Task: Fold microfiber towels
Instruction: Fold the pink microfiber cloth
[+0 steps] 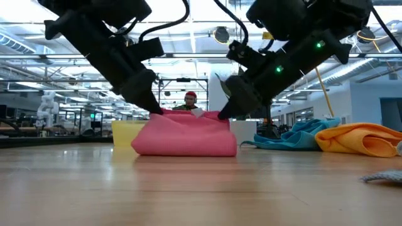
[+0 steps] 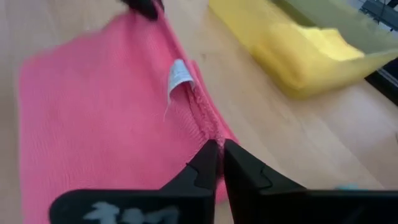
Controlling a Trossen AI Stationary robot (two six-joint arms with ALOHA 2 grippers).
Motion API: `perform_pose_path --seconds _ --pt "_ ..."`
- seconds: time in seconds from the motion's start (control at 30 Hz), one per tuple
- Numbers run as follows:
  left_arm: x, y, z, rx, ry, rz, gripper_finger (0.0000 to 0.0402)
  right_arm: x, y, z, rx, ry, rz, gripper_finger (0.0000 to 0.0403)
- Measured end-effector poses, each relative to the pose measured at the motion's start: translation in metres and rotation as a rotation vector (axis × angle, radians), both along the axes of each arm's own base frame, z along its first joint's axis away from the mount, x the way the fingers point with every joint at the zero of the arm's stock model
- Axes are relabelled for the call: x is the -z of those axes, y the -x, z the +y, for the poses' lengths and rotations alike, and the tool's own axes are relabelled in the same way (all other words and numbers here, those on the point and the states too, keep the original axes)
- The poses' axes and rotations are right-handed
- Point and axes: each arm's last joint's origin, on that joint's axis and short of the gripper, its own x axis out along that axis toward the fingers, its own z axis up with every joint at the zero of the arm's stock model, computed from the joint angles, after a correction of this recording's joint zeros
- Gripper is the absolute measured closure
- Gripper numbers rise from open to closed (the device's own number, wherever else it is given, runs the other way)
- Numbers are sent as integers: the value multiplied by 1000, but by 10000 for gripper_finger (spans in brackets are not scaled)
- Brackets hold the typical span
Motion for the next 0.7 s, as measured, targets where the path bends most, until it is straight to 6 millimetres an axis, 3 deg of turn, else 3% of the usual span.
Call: perform_pose_path --seconds 0.13,0.43,0.7 --pt "-3 -5 3 12 21 -41 393 1 8 -2 16 -5 52 355" --pt "1 -9 20 -43 15 -44 393 -20 16 7 -24 -45 26 270" --pt "21 -26 28 -28 37 -83 377 -17 15 13 -121 -111 18 256"
